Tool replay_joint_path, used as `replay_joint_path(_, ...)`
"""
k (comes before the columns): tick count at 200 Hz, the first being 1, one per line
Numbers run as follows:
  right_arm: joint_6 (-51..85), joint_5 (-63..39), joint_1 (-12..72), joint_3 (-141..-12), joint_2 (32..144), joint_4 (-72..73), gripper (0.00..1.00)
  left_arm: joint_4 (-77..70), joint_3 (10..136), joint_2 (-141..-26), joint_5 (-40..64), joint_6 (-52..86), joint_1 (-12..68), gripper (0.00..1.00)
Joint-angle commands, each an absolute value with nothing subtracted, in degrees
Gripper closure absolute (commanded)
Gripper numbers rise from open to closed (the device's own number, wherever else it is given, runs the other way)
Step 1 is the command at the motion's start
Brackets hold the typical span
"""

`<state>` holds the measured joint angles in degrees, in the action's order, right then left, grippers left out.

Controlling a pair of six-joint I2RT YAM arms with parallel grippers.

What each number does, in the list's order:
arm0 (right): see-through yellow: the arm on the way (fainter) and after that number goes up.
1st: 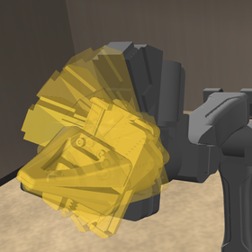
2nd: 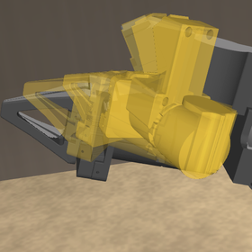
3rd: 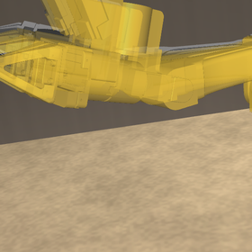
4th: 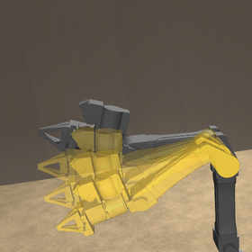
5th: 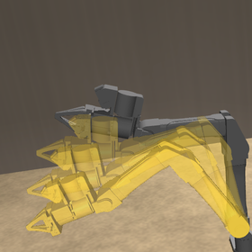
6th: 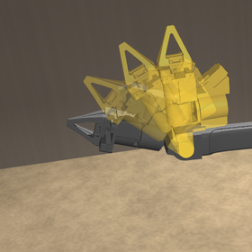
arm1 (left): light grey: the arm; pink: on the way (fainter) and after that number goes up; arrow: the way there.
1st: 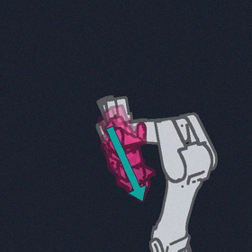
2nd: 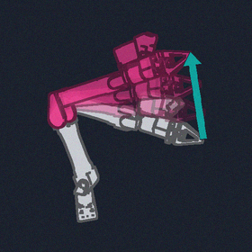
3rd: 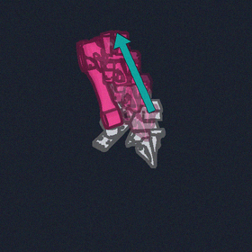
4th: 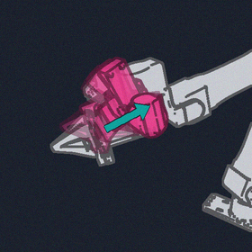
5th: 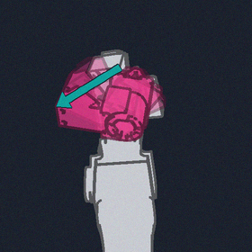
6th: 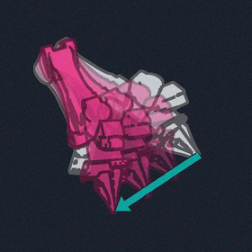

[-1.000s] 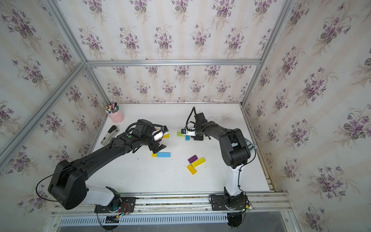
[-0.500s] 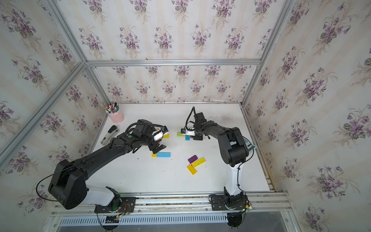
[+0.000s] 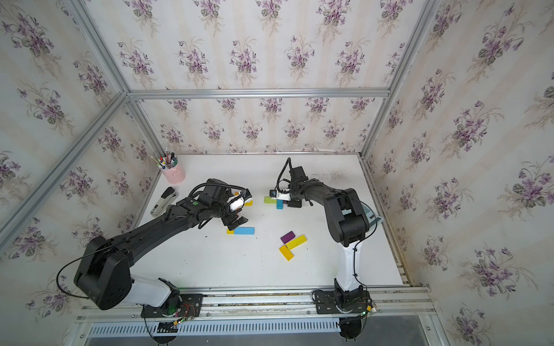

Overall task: Assemble the letter t with building blocks
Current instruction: Assemble the building block at the center of the board.

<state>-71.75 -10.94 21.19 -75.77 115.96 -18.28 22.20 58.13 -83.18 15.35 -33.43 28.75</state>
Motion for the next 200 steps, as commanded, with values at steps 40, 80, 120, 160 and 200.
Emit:
replay_joint_path(40,-71.1,-10.8,21.1,-75.0,116.6,-20.2,0.31,22.2,58.9,-84.0,16.4,-33.2,28.7,0.00)
replay_joint_path(80,-71.0,-11.3,21.2,-74.5,115.6,-19.6,0.28,21.8,59.0,-84.0,16.5,-32.5,28.7,0.00)
replay_joint_path(120,-69.2,-11.9,21.1,-72.5,110.1,-19.3,0.27,20.4,59.1,-83.1,16.3,-30.2,28.7,0.00)
replay_joint_path(160,-62.8,-9.1,21.2,-68.0,101.5,-16.9,0.25,22.3,62.9,-84.1,14.3,-25.5,28.6,0.00)
replay_joint_path(200,-41.1,1.6,21.4,-66.7,95.5,-7.5,0.12,31.7,73.6,-88.1,12.7,-18.3,28.7,0.00)
